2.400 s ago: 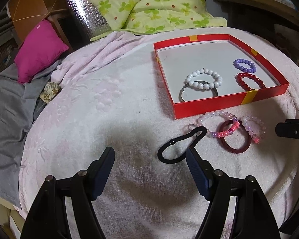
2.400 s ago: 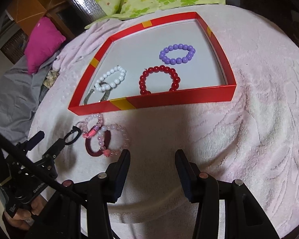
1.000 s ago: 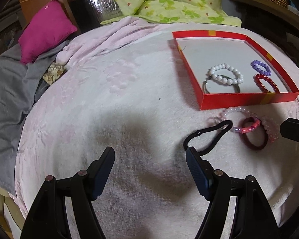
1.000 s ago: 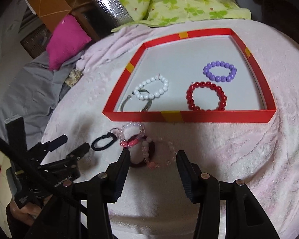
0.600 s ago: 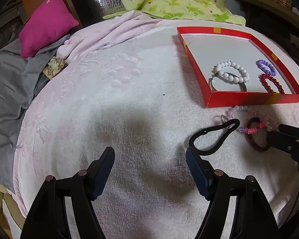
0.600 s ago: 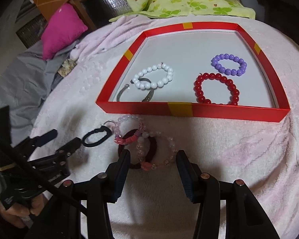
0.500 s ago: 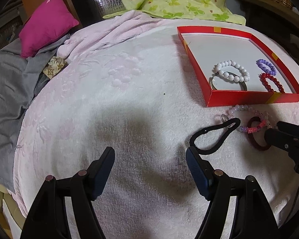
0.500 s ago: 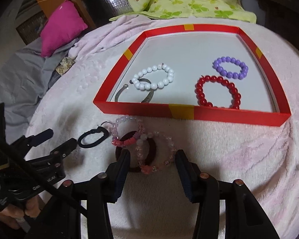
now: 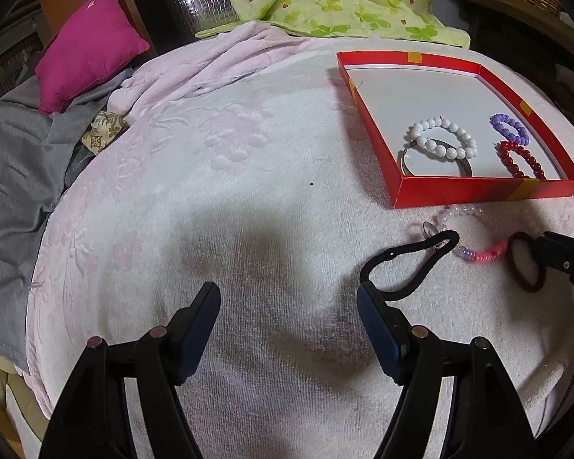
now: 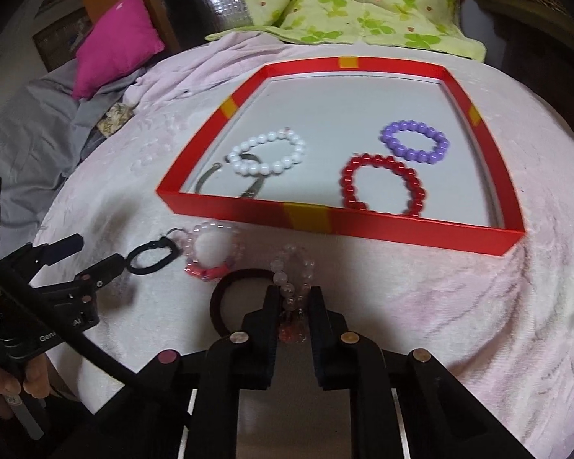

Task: Organize jewelry
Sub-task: 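Grasp the black carabiner loop with the left tool while the right tool grasps the small pink bead bracelet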

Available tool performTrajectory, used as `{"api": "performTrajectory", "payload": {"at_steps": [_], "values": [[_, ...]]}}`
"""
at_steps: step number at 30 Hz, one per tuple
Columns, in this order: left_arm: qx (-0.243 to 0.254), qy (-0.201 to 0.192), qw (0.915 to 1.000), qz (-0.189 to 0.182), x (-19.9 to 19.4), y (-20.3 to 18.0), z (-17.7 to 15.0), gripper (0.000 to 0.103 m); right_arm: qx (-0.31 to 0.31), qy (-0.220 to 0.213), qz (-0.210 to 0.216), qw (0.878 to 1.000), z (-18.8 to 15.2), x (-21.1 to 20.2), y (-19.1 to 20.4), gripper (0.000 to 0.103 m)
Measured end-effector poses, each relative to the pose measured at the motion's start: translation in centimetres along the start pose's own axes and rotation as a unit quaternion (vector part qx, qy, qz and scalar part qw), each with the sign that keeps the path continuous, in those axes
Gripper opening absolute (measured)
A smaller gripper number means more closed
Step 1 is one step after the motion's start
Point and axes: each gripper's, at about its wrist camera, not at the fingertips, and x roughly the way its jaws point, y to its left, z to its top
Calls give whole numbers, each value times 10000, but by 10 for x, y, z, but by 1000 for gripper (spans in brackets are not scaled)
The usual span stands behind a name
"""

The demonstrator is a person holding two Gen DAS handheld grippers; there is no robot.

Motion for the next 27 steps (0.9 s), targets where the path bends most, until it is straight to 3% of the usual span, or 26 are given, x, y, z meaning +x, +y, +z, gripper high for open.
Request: {"api": "performTrajectory", "payload": {"at_steps": [6,11,15,27], "values": [[-8,-98,9999,-63,-1,1,4,75,185,68,-83,9998,-1,-1,-13,14],[141,-358,9983,-437,-5,-6,12,75,215,109,-82,9997,-1,0,-15,14],[434,-325,9947,-878,1,-18,17,75,233,110,-71,9996,-2,-1,-15,14],[620,-248,9894,-1292,12,-25,17,75,351,146,64,9993,-2,-1,-20,14]]}}
